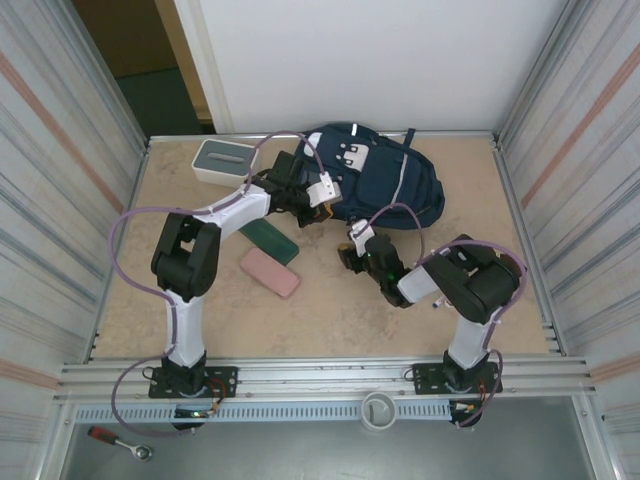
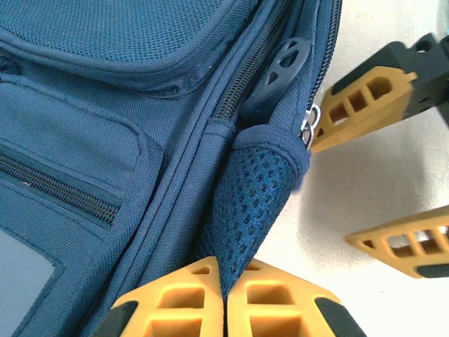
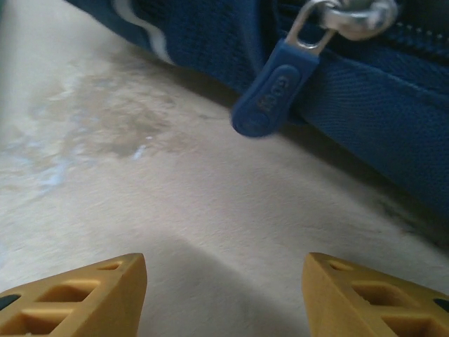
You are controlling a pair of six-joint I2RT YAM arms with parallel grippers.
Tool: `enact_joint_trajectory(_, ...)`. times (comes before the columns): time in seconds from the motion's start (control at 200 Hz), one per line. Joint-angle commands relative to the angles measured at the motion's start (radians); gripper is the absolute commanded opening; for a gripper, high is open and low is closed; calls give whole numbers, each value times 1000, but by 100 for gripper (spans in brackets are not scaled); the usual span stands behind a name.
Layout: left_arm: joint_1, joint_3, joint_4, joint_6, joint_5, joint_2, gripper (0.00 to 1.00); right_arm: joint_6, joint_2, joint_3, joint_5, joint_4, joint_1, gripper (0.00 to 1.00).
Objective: Pack books, pencil case, and school supplies into a backpack
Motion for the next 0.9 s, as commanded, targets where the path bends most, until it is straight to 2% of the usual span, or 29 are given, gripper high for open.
enact_joint_trajectory(0.0, -6, 47, 18, -26, 106, -53, 2, 4, 29, 33, 155, 141, 8, 59)
enact_joint_trajectory(0.286, -6, 46, 15, -29, 107, -46, 2, 42, -6, 56, 222, 104, 34, 58)
enact_joint_trajectory(0.636, -8, 39, 13, -25, 98, -46, 2, 88, -61, 96, 254, 38, 38, 48)
enact_joint_trajectory(0.731, -9, 37, 11, -18, 89, -43, 2, 99, -72, 103, 258, 27, 38, 40)
enact_joint_trajectory(0.897, -9, 38, 0, -6, 67, -40, 2, 123, -103, 108, 332, -56, 39, 16)
